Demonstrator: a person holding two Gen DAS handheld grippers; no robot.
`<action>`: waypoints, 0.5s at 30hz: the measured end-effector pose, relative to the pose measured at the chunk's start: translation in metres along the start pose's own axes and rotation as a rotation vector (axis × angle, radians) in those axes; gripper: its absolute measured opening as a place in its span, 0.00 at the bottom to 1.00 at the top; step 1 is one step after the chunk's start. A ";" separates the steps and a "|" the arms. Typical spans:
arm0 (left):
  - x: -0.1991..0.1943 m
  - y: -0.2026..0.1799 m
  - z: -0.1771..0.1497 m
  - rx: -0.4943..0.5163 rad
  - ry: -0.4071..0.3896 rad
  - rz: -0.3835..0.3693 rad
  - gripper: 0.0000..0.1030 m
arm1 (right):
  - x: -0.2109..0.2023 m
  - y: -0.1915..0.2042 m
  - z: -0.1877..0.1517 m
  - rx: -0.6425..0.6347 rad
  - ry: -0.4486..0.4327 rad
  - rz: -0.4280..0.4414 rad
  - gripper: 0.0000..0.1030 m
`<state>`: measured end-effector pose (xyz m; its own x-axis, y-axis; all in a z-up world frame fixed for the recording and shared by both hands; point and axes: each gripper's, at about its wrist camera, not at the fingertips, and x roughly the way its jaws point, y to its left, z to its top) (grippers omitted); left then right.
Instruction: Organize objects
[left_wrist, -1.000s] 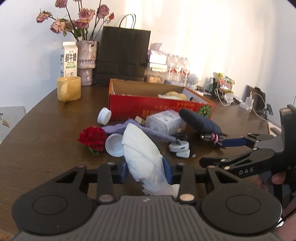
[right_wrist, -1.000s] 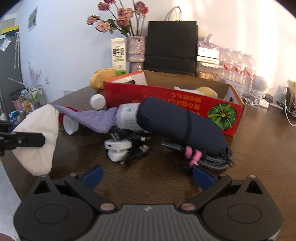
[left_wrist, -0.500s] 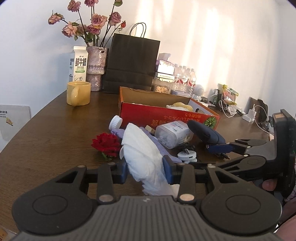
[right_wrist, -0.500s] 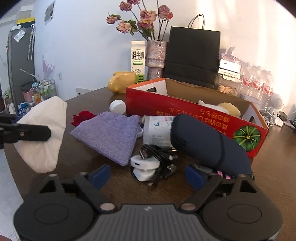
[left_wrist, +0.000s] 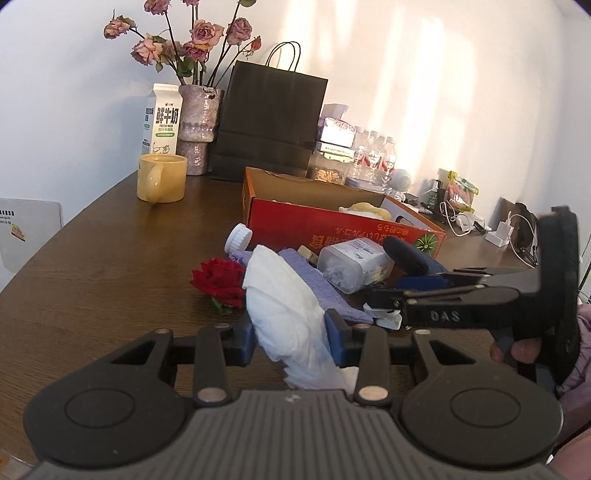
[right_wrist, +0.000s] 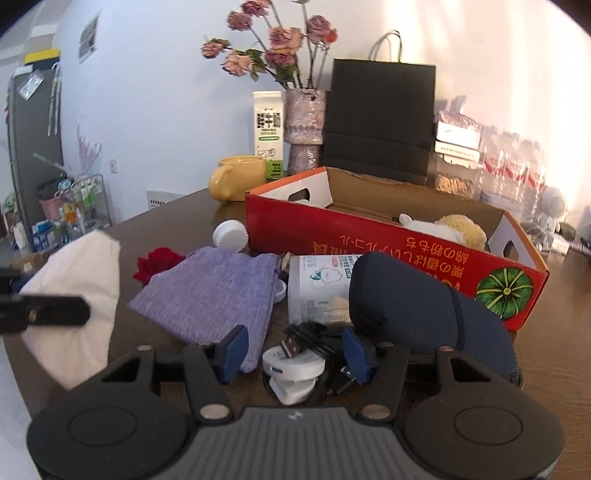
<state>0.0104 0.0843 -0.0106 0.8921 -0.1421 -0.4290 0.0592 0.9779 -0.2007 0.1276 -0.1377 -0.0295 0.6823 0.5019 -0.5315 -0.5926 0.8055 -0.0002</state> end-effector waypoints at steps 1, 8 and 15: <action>0.000 0.000 0.000 -0.002 0.001 -0.001 0.37 | 0.003 -0.002 0.002 0.020 0.002 -0.005 0.51; 0.000 0.003 -0.001 -0.008 0.004 -0.002 0.37 | 0.027 -0.009 0.005 0.086 0.063 -0.056 0.47; 0.004 0.002 0.000 -0.007 0.008 -0.007 0.37 | 0.021 -0.019 0.000 0.137 0.028 -0.018 0.44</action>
<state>0.0144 0.0859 -0.0134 0.8878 -0.1504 -0.4350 0.0624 0.9757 -0.2099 0.1533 -0.1423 -0.0409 0.6792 0.4794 -0.5557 -0.5149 0.8508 0.1046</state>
